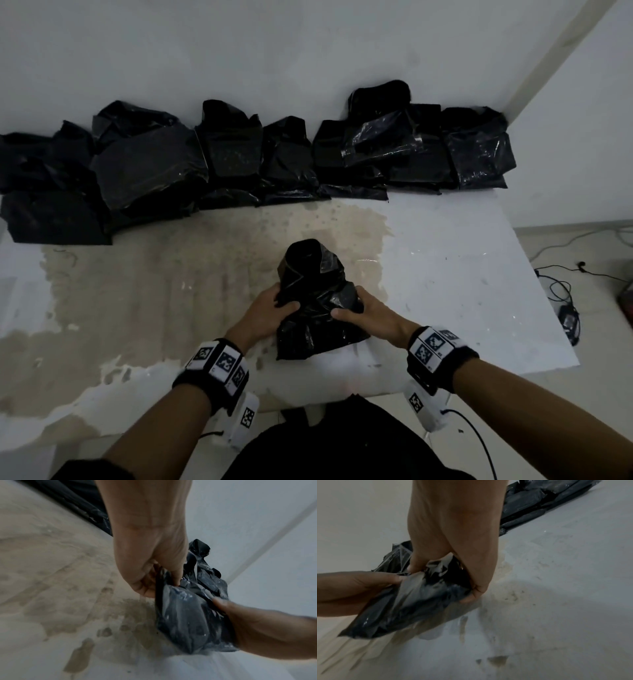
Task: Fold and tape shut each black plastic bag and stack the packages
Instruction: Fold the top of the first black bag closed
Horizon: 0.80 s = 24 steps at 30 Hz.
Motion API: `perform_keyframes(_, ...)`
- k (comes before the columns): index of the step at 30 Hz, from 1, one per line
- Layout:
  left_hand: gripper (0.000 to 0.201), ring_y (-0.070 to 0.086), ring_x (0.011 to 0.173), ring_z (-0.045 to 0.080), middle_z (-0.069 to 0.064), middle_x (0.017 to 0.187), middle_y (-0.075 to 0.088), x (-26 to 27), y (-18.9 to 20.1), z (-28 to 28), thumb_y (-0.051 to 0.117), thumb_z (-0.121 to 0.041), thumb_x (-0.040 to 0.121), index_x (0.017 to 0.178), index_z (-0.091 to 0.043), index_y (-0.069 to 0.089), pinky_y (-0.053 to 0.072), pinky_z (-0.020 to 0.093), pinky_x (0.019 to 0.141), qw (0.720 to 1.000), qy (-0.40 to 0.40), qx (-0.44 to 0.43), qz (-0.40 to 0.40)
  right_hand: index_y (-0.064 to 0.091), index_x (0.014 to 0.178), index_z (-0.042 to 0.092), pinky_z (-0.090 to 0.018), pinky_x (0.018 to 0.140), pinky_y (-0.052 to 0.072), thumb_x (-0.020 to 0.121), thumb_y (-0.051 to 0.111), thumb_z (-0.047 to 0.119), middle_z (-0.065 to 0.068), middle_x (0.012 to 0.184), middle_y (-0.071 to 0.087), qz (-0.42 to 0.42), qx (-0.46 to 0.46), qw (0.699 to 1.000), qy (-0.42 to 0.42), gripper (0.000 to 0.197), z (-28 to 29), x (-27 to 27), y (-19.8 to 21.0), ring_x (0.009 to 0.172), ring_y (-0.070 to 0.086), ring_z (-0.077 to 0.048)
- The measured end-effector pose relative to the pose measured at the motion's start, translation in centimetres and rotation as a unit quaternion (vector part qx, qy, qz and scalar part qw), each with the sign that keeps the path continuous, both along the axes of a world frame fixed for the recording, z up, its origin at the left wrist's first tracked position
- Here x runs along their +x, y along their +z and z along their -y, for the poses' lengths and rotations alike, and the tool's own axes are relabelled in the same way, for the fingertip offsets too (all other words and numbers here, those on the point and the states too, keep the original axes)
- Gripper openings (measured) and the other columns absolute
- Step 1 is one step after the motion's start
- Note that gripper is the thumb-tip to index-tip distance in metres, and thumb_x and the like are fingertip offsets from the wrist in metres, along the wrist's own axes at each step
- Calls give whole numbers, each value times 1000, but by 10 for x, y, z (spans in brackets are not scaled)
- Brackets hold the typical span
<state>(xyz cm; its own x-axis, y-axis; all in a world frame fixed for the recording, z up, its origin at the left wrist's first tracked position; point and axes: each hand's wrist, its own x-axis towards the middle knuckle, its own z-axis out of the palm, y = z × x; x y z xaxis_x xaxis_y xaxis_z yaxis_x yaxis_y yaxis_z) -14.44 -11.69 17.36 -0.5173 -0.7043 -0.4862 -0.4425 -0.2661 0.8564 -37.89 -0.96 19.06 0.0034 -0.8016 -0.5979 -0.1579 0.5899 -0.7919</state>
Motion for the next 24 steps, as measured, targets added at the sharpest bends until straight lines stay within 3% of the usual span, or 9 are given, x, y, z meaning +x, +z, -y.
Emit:
perform_keyframes(2,43,61,115,18,-4,119,64,2,-4,-1,65,-11,97,138,-16,54,48,8,79,1000,-19,-1,7,53,121,15,-22,80,50,91,74,40,2,107,63,-32,-20,999,-17,44,4,-6,-4,96,64,-11)
perform_keyframes(5,42,61,110,16,-4,118,63,4,-6,-3,64,-9,97,138,-15,54,48,6,75,1000,-16,7,12,55,109,14,-30,77,47,90,76,33,0,87,55,-97,-50,994,-4,34,12,-10,-11,80,55,-13)
perform_keyframes(8,41,64,102,7,-4,119,65,2,-7,-8,65,-15,97,137,-19,55,50,8,77,999,40,26,-7,55,106,14,-34,78,49,90,76,31,0,87,61,-139,-52,989,31,32,17,-7,-13,80,58,-16)
perform_keyframes(12,47,65,112,16,-3,121,67,-5,-12,-12,70,-23,94,138,-22,55,53,32,96,995,88,46,-28,52,108,17,-31,76,51,88,78,33,-1,91,65,-164,-50,985,36,37,21,-4,-9,82,62,-18)
perform_keyframes(14,45,65,106,10,-7,116,67,-11,-11,-12,70,-21,94,136,-23,55,52,25,89,996,84,33,-30,48,121,21,-29,75,52,87,79,34,-1,102,62,-207,-90,973,39,48,24,-5,-2,84,63,-17)
perform_keyframes(16,44,65,101,6,-10,113,67,-16,-9,-10,70,-19,94,135,-23,55,52,20,83,997,71,27,-34,44,135,25,-35,80,54,89,76,34,-4,123,51,-265,-178,946,62,56,29,-7,10,92,63,-19)
perform_keyframes(19,44,66,108,15,-2,118,69,-20,-8,-6,69,-18,95,136,-20,55,53,31,94,998,52,24,-34,44,142,30,-37,80,54,94,70,31,-5,147,33,-360,-266,875,186,54,43,-10,25,113,58,-23)
perform_keyframes(21,43,67,109,16,-2,118,69,-21,-8,-6,69,-16,95,135,-19,56,53,33,97,998,42,22,-40,45,143,31,-46,82,57,96,67,31,-8,157,25,-414,-255,833,264,52,54,-12,29,122,55,-30)
perform_keyframes(24,41,66,102,4,-10,115,68,-22,-6,-7,69,-16,95,132,-25,54,54,20,87,998,32,26,-46,56,133,22,-48,84,55,98,63,33,-12,154,32,-463,-216,798,320,37,67,-19,33,124,51,-35)
